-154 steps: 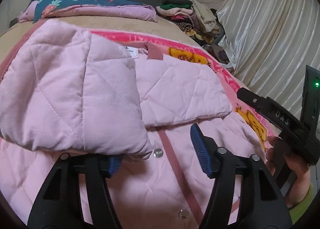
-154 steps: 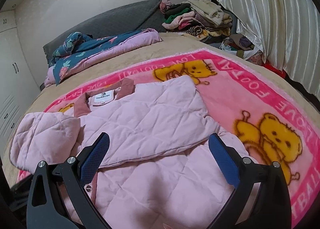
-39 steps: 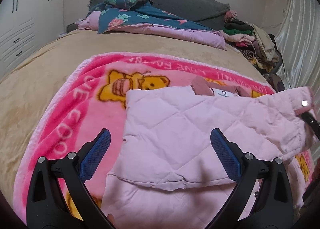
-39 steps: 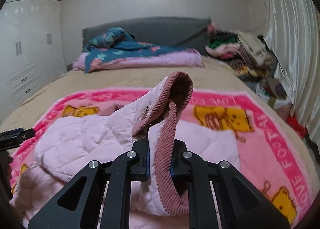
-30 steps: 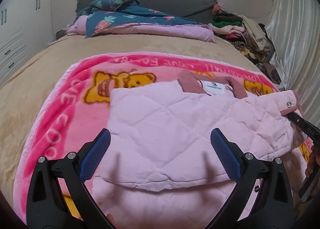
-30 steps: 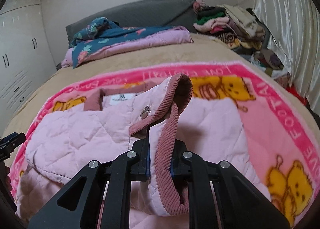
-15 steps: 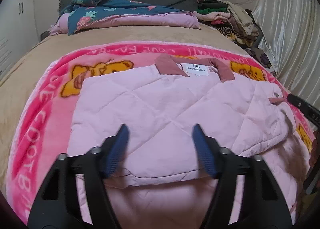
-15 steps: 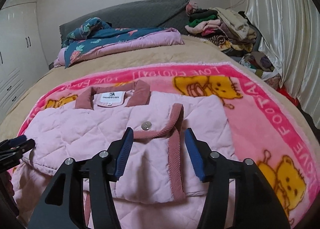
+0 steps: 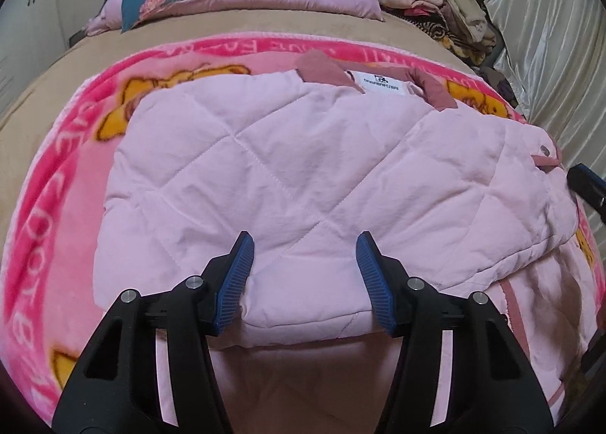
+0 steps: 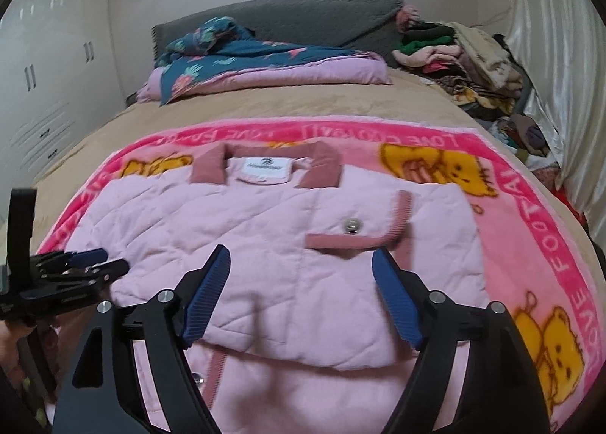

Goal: Fold large clothes

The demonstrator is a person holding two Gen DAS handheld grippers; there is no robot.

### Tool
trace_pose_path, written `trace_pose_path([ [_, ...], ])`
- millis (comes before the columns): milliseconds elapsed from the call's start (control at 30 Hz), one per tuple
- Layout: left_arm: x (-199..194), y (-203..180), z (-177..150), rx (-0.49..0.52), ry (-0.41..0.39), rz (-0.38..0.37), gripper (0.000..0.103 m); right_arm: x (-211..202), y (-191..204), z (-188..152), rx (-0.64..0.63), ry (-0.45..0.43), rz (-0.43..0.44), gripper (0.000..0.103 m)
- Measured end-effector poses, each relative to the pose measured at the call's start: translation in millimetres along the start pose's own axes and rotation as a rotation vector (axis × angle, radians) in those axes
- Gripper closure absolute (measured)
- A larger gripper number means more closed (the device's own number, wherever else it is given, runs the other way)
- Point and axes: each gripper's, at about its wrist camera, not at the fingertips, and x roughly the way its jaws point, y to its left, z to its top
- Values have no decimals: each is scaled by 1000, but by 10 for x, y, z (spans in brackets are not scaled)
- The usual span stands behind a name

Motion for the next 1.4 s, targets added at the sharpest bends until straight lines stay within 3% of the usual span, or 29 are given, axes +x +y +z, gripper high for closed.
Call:
trace_pose_path([
  [100,0,19,-10,-6,2,-4,54,78,84,-8,-22,30,5,24],
  [267,3,19,-10,-8,2,-5,54,405,87,-113,-38,157,-69,24],
  [433,0,13,-12,-6,3,-5,54,634,-22,-271,20,196,-58,16],
  [700,-91,-20,-11,-13,-6,-5,50,468,-65,-312,105,155,-35,15],
  [1100,-347,-132,13,-16,-15,-46,20,-42,-134,-344,202,53,2,5],
  [1167,-390,-146,9,-22,-10,-62,9,-104,-151,-359,212,48,4,4],
  [1400,-478,-194,-20,-26,-6,-54,9,-241,-161,-387,222,33,7,4],
])
